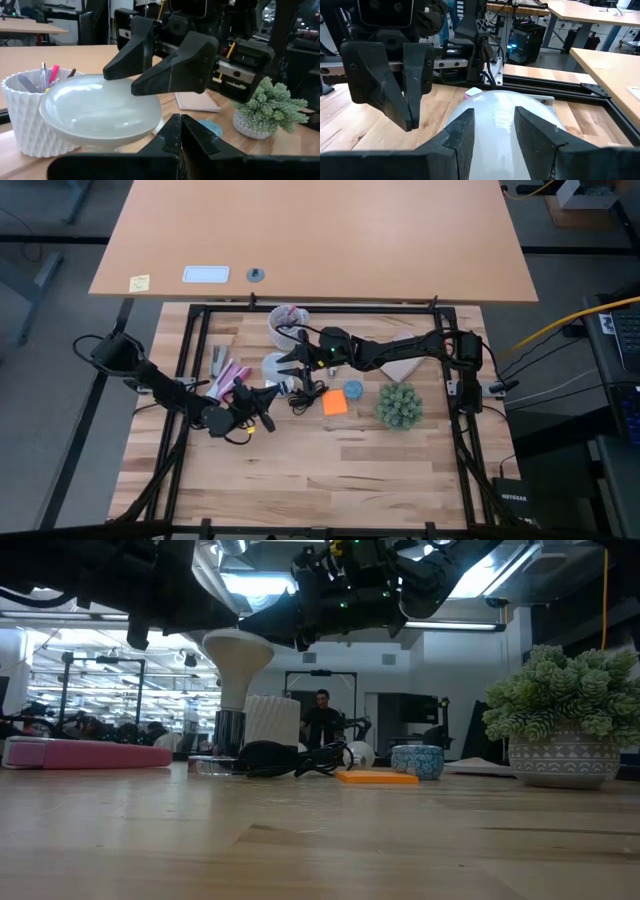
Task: Screw lightbulb
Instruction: Insert the lightbulb into the silver lamp
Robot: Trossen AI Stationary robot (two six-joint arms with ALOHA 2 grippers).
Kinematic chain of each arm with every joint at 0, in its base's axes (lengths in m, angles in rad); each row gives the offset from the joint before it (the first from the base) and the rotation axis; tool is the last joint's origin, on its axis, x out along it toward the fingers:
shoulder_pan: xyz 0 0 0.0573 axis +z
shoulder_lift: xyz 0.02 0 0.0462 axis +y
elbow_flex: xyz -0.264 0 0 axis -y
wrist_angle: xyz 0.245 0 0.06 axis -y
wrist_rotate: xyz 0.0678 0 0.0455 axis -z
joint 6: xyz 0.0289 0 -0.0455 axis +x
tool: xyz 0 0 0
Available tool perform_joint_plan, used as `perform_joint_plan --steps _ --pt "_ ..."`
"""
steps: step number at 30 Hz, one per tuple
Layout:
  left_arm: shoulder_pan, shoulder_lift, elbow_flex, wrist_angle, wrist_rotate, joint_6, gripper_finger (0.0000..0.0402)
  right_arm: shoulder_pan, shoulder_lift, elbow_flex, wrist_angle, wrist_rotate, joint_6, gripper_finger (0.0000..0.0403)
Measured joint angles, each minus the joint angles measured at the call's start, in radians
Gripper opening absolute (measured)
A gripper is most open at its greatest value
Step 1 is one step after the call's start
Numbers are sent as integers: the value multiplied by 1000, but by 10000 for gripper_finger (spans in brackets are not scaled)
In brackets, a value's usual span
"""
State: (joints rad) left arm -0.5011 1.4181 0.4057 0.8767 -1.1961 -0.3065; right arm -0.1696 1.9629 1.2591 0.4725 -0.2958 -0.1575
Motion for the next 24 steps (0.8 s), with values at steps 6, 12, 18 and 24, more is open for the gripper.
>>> perform_joint_plan --steps 6,12,18,24 --pt "0 0 0 -6 0 -5 1 0 0 0 2 0 -2 143" --pt "0 0 0 -11 0 -6 1 0 0 0 3 0 -3 143" --pt "0 0 0 -12 0 -9 1 0 0 0 4 0 -3 143" --pt "12 0 0 -12 60 -50 1 0 0 0 5 0 -3 143"
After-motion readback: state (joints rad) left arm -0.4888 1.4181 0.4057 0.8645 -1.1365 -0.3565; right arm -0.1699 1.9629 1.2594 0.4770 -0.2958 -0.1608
